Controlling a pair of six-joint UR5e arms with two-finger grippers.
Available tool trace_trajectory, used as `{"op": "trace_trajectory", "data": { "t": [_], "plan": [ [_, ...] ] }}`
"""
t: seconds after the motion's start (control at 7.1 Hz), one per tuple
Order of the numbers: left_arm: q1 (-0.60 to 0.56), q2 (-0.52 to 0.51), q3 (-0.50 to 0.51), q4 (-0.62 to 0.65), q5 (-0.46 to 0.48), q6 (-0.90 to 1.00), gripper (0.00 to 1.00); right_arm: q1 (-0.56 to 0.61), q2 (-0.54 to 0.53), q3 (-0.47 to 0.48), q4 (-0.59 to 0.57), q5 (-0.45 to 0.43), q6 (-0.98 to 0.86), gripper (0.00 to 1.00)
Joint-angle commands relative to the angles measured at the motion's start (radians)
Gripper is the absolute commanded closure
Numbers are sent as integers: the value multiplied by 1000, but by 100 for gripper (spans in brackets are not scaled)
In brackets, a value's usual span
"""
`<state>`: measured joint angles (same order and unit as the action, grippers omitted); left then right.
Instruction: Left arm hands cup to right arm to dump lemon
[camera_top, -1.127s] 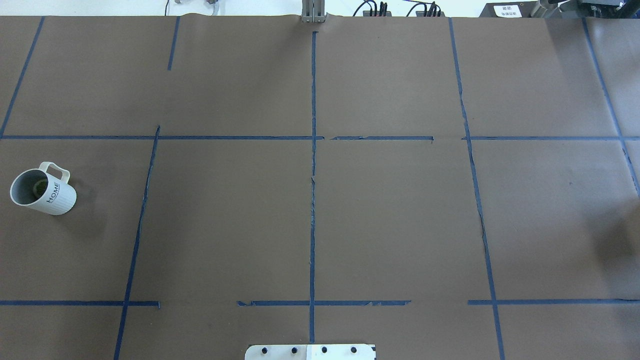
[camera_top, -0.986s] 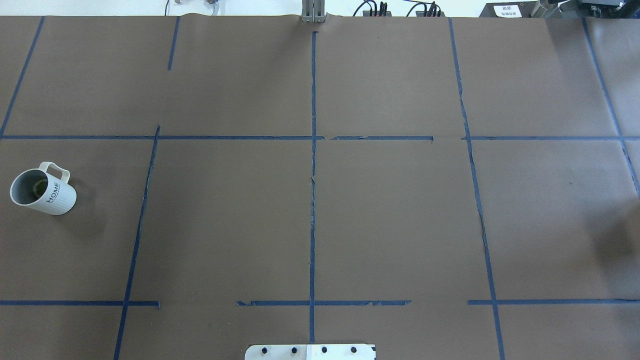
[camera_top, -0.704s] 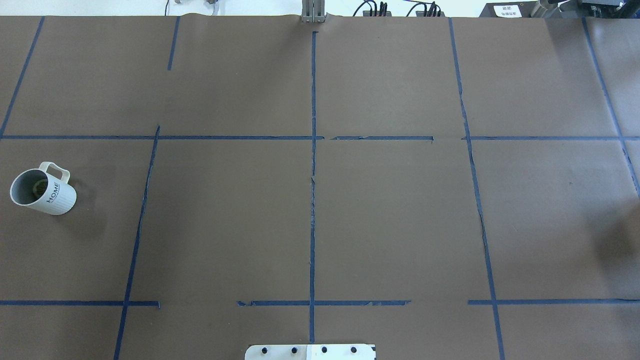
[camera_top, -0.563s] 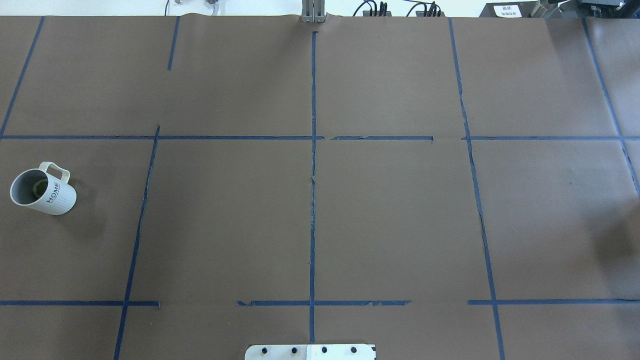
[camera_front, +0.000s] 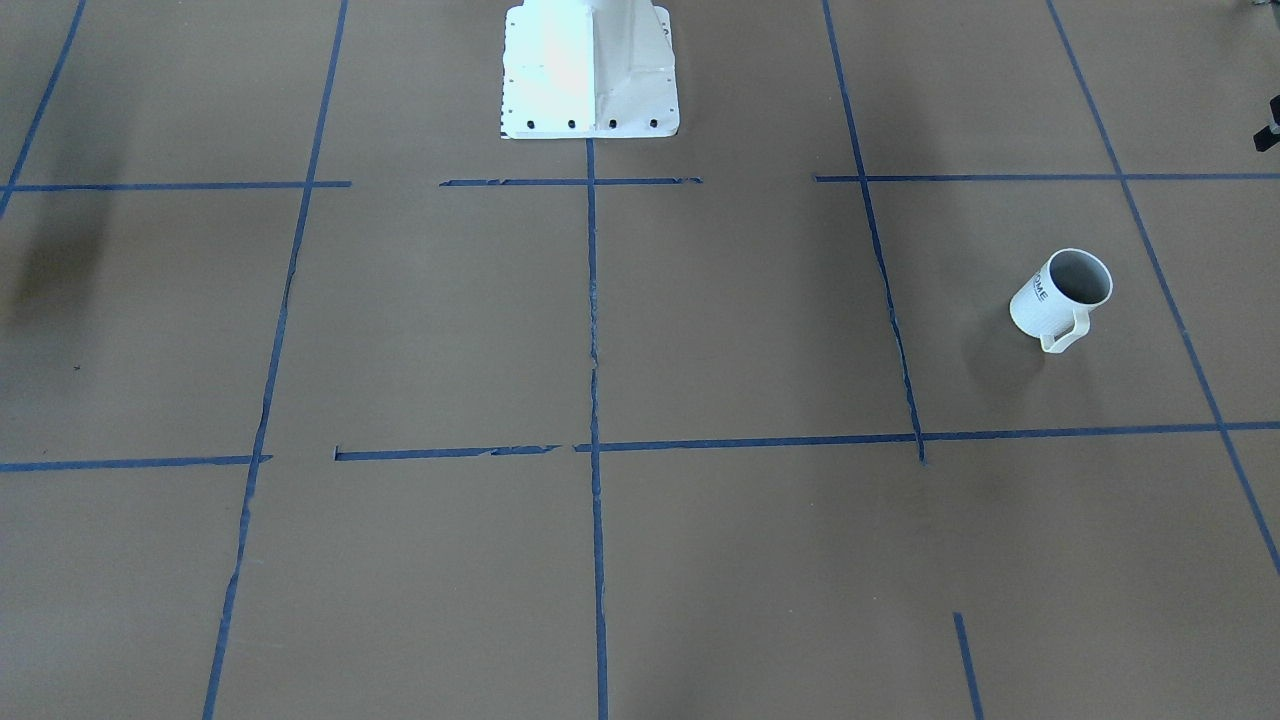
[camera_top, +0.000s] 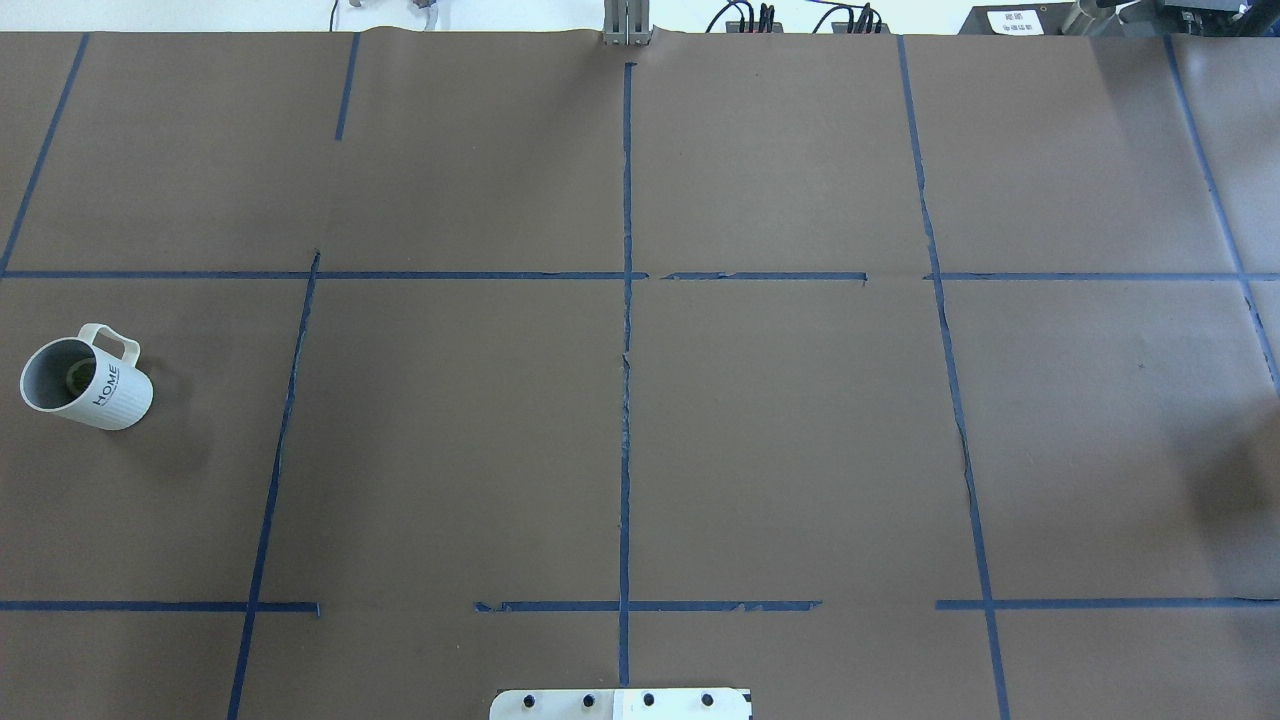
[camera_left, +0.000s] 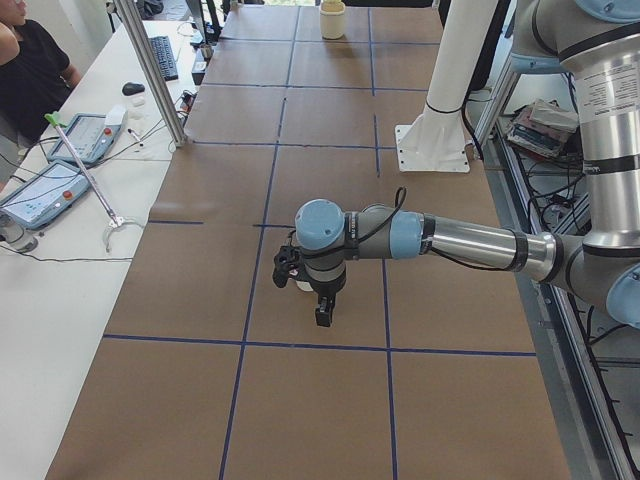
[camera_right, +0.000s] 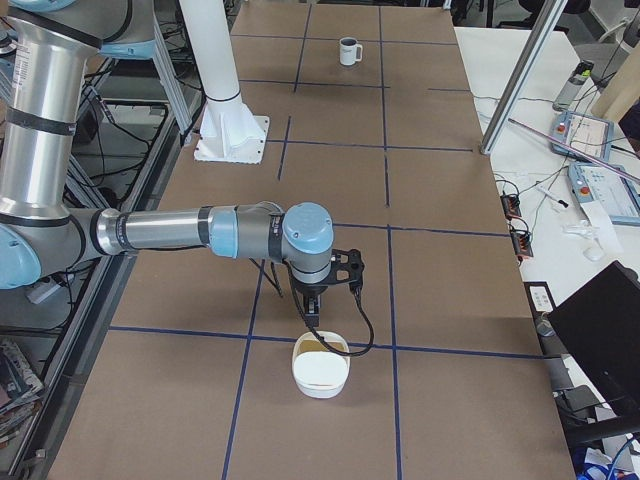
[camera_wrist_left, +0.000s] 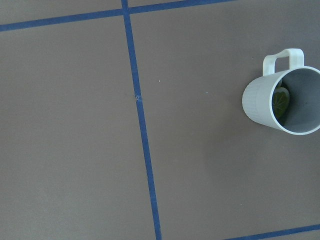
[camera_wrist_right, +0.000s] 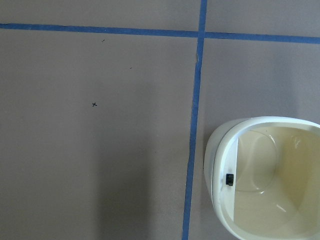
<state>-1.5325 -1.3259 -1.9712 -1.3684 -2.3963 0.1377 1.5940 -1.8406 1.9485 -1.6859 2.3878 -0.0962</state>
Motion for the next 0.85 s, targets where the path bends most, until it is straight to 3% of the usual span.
{"op": "trace_trajectory", "data": {
  "t": [0.0,0.42,0.7],
  "plan": [
    [0,-2,-1,-3,0,-44,0,0,1,3,2,1,0,0],
    [3,-4,-8,-14,-1,-40,0,0,1,3,0,2,4,0],
    [35,-7,3,-90,-3,-56,0,-8,3,6,2,7,10,0]
  ]
}}
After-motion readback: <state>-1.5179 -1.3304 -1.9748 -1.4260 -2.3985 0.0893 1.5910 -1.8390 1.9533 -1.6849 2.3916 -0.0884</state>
